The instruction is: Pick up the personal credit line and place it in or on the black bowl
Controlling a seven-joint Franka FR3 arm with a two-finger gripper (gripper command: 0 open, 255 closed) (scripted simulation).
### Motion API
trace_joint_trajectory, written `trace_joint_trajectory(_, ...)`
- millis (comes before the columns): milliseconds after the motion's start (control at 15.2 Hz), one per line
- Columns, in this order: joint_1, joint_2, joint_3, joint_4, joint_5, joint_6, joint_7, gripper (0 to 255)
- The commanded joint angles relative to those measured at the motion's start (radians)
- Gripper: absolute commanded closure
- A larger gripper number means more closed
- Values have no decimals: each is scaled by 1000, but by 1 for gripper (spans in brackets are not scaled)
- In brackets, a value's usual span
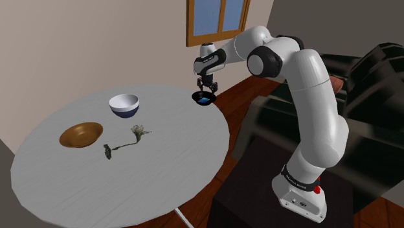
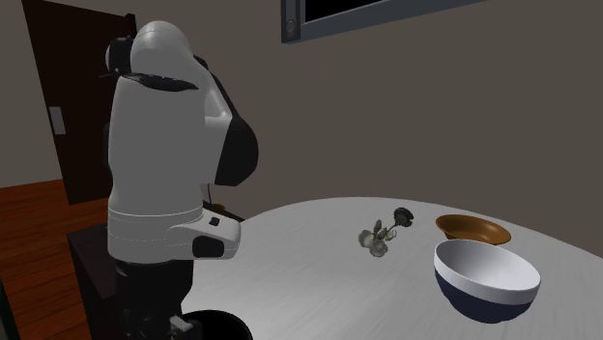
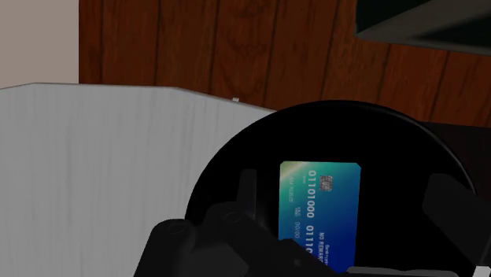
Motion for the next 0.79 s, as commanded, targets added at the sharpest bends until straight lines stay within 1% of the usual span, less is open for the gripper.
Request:
trace_joint_trajectory(0,0,0,0,0,0,0,0,0)
trace_joint_trajectory(264,17,-64,-10,28,-16,-91,9,0)
trace_joint_trajectory(726,17,-64,-10,28,-16,-91,9,0)
